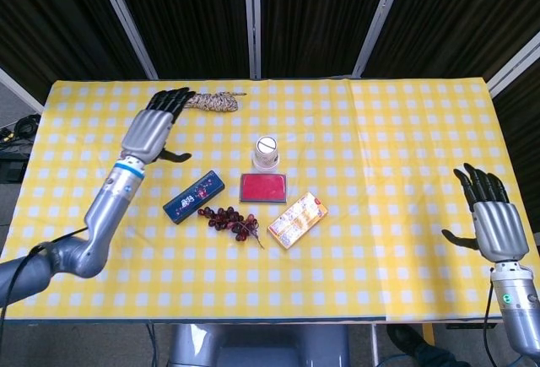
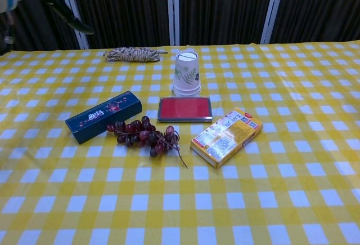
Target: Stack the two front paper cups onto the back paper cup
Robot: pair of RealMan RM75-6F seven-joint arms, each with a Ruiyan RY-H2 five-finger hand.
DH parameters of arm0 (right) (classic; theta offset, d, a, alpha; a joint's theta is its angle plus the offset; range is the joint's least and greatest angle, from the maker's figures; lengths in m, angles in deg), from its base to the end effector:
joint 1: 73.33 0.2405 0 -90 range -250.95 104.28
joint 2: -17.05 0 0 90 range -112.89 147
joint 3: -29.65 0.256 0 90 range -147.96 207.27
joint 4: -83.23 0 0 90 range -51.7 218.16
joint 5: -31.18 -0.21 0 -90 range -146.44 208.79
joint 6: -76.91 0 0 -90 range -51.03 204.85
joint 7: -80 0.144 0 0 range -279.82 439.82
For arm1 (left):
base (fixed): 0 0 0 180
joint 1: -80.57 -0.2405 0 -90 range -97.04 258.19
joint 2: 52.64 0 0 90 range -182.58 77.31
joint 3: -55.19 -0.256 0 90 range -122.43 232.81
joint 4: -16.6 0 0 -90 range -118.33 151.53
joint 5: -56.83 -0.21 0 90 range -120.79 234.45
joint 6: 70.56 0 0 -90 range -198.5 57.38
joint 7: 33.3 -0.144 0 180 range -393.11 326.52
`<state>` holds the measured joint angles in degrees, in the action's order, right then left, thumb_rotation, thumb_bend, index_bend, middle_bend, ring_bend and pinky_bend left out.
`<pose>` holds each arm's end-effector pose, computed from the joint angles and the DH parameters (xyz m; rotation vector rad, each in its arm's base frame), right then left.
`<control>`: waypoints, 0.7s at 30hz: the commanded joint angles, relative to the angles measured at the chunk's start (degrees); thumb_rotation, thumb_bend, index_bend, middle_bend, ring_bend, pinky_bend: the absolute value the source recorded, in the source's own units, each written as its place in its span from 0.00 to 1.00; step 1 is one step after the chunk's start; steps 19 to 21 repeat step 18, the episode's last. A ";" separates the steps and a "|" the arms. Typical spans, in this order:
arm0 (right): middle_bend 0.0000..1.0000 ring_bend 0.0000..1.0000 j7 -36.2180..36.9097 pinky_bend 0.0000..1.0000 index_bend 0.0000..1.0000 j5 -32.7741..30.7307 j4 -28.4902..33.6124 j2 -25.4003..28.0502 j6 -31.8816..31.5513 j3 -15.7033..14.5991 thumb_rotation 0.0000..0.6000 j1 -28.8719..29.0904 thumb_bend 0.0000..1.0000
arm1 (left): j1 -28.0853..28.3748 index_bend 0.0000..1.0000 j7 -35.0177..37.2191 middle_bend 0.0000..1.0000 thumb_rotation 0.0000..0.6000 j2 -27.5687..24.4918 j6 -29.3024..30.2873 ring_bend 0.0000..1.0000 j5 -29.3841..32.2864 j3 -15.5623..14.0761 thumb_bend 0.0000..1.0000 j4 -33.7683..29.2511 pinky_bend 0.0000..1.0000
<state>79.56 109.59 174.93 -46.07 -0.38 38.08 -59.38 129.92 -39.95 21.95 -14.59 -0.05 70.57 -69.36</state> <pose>-0.2948 -0.2501 0.1699 1.3853 -0.8745 0.9336 -0.1270 0.4120 0.0916 -1.6385 -0.9584 -1.1176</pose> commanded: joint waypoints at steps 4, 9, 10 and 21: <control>0.00 0.00 0.85 0.00 0.00 0.81 0.05 0.19 -1.25 0.55 1.00 -0.18 0.00 | -16.90 0.00 -3.53 0.00 1.00 -15.37 14.42 0.00 -4.21 -9.89 0.00 -18.99 0.00; 0.00 0.00 -0.53 0.00 0.00 1.25 0.69 0.59 -2.08 0.55 1.00 -0.47 0.00 | -25.07 0.00 -1.18 0.00 1.00 -17.57 21.93 0.00 -12.28 -15.31 0.00 -21.71 0.00; 0.00 0.00 -0.75 0.00 0.00 1.36 0.77 0.63 -2.14 0.49 1.00 -0.50 0.00 | -25.90 0.00 -0.72 0.00 1.00 -17.89 22.38 0.00 -12.99 -15.91 0.00 -22.03 0.00; 0.00 0.00 -4.19 0.00 0.00 1.89 2.10 1.28 -2.90 -0.07 1.00 -1.02 0.00 | -32.70 0.00 -0.10 0.00 1.00 -18.26 28.85 0.00 -20.12 -19.54 0.00 -21.40 0.00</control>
